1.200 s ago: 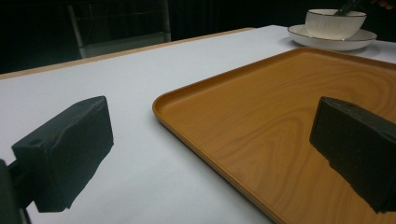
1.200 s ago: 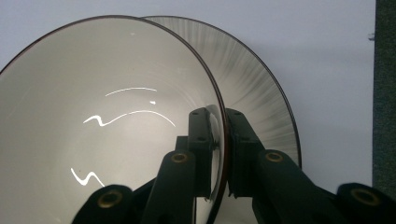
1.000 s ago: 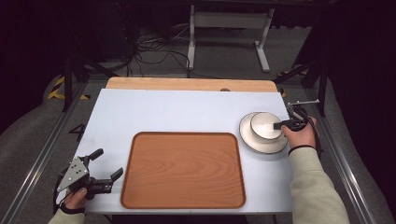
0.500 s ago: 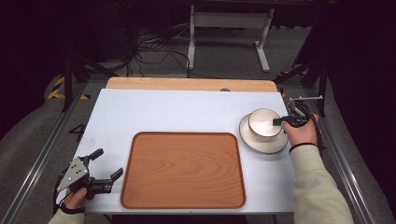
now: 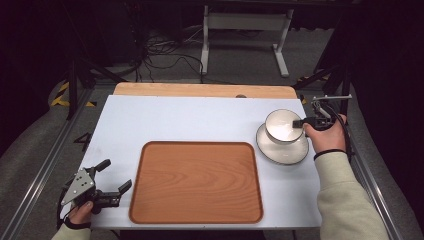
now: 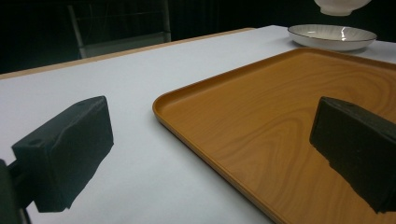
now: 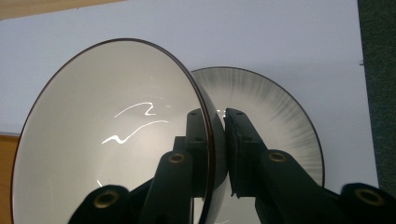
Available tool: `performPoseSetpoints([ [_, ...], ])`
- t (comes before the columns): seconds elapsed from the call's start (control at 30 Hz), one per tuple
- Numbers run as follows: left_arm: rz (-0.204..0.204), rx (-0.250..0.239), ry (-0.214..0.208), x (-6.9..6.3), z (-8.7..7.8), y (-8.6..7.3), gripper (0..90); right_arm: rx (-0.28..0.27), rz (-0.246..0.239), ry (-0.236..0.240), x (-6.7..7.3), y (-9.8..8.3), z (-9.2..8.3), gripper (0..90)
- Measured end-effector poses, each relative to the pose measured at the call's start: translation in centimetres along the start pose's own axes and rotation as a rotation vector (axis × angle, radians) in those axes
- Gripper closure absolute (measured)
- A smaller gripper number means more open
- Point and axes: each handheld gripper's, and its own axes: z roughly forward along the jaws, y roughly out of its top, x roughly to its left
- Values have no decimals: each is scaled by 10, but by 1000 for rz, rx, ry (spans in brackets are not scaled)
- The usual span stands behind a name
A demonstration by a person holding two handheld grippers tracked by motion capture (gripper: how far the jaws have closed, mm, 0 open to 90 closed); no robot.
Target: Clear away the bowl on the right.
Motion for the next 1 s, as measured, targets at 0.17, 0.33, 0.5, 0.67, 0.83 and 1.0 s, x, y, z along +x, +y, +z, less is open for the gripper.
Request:
performPoseSetpoints([
  [0.17,0,1,1,0,0,0,3,4,6,7,7,2,-6,805],
  [0.33,1,1,1,0,0,0,3,5,4,16,16,3,-11,806],
  [0.5,1,2,1,0,0,0,3,15,1,46,28,2,-14,804],
  [0.67,1,3,1,0,0,0,3,26,-21,66,41,-1,-14,797],
  [0.83,1,5,1,0,0,0,2,38,-36,83,58,-6,-13,791],
  [1.0,2,5,1,0,0,0,3,61,-62,109,78,-12,-11,791],
])
